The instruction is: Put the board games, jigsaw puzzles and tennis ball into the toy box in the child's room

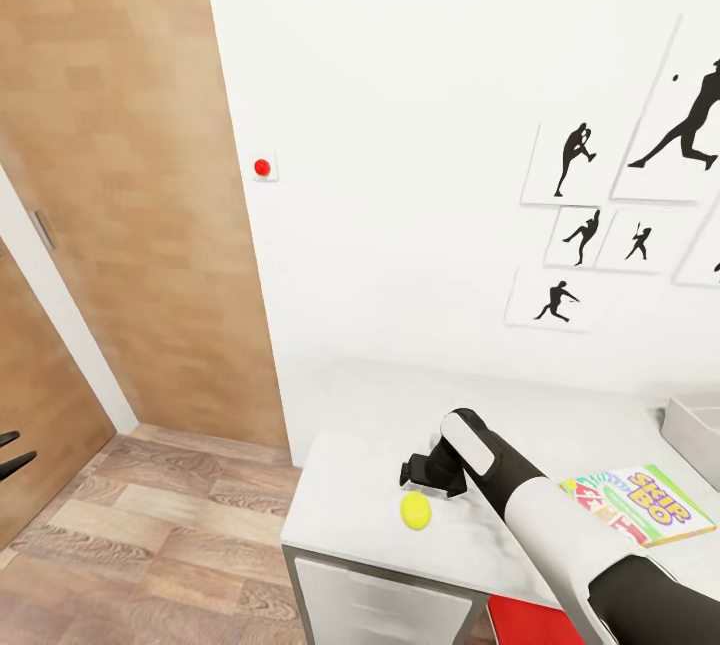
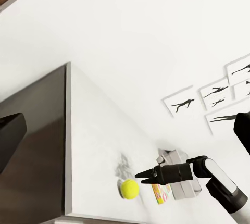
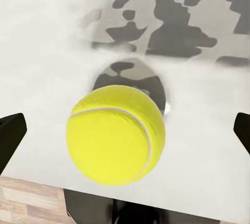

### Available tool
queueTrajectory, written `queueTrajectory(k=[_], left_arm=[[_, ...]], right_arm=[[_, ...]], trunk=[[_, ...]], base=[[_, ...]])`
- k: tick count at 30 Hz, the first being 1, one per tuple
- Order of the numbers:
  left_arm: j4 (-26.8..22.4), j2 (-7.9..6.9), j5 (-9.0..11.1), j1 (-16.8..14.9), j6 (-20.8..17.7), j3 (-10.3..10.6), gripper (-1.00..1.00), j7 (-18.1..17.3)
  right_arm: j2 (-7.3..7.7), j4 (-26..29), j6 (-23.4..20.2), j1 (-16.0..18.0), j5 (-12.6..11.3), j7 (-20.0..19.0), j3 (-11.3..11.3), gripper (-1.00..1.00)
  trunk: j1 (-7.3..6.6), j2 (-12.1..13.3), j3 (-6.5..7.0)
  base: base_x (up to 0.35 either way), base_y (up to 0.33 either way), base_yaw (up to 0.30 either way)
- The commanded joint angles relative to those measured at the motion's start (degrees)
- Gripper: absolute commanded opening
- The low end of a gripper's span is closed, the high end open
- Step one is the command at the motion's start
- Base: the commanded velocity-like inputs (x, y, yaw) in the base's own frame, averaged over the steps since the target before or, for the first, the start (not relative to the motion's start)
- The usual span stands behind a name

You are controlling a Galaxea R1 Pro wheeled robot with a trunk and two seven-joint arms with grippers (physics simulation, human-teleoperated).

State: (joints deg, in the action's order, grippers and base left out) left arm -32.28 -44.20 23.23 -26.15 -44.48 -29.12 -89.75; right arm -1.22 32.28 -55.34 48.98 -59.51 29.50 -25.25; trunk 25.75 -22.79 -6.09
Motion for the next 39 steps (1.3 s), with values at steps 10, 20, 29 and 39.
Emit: queueTrajectory(k=[10,20,29,39], left_arm=[[-0.01,-0.01,-0.09,-0.05,-0.61,0.02,1.0,-0.25],[-0.02,-0.01,-0.09,-0.07,-0.61,0.0,1.0,-0.25],[-0.01,-0.01,-0.1,-0.06,-0.61,-0.04,1.0,-0.25],[-0.02,-0.01,-0.11,-0.07,-0.61,-0.02,1.0,-0.25]], right_arm=[[0.07,0.03,-0.04,0.07,-0.61,0.56,-0.24,1.0],[-0.01,0.03,-0.05,0.07,-0.61,0.56,-0.24,1.0],[-0.01,0.05,-0.1,0.07,-0.61,0.56,-0.24,1.0],[0.05,0.02,-0.12,0.07,-0.61,0.56,-0.24,1.0]], trunk=[[0.04,-0.13,-0.14],[0.04,-0.13,-0.15],[0.04,-0.13,-0.64],[0.04,-0.13,-1.15]], base=[[0.0,0.016,0.0],[0.0,0.031,0.0],[0.0,0.003,0.0],[0.0,0.0,0.0]])
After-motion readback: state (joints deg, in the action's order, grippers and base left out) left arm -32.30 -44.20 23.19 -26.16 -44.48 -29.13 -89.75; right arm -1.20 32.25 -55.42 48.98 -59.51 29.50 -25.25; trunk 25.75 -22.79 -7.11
